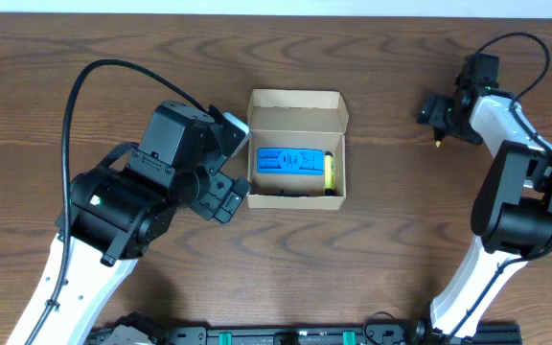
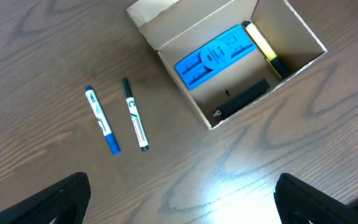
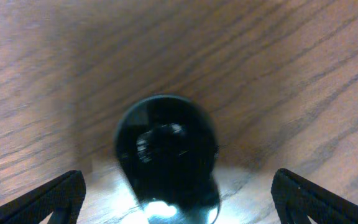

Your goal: Pack container

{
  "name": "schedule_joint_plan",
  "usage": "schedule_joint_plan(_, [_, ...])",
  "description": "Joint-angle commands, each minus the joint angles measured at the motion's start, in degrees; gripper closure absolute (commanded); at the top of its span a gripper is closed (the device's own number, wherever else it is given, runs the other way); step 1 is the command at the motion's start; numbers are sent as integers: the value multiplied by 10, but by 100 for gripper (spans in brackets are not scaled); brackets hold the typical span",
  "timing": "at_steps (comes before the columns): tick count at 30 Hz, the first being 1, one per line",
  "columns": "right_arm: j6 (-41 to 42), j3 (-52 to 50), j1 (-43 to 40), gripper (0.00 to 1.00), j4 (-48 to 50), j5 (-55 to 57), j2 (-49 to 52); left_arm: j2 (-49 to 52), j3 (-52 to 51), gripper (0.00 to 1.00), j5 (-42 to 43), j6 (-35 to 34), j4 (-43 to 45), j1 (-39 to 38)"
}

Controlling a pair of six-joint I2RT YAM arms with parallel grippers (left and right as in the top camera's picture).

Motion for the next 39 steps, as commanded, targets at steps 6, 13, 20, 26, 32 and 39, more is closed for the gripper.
schedule_joint_plan(6, [-33,4,-12,12,17,-47,12,0,2,5,-6,3,-2,2])
schedule_joint_plan(13, [-35,4,-12,18,17,-49,38,0,2,4,-6,3,-2,2])
schedule_joint_plan(20, [-34,4,-12,39,16,-49,45,0,2,5,-6,3,-2,2])
schedule_joint_plan(26, [-34,4,-11,55,-2,-49,45,0,2,5,-6,3,-2,2])
schedule_joint_plan(32, [-32,15,-7,68,-43,-49,39,0,2,5,-6,3,-2,2])
schedule_joint_plan(39, [-33,80,9,78,-147,-74,-19,0,2,5,-6,3,-2,2])
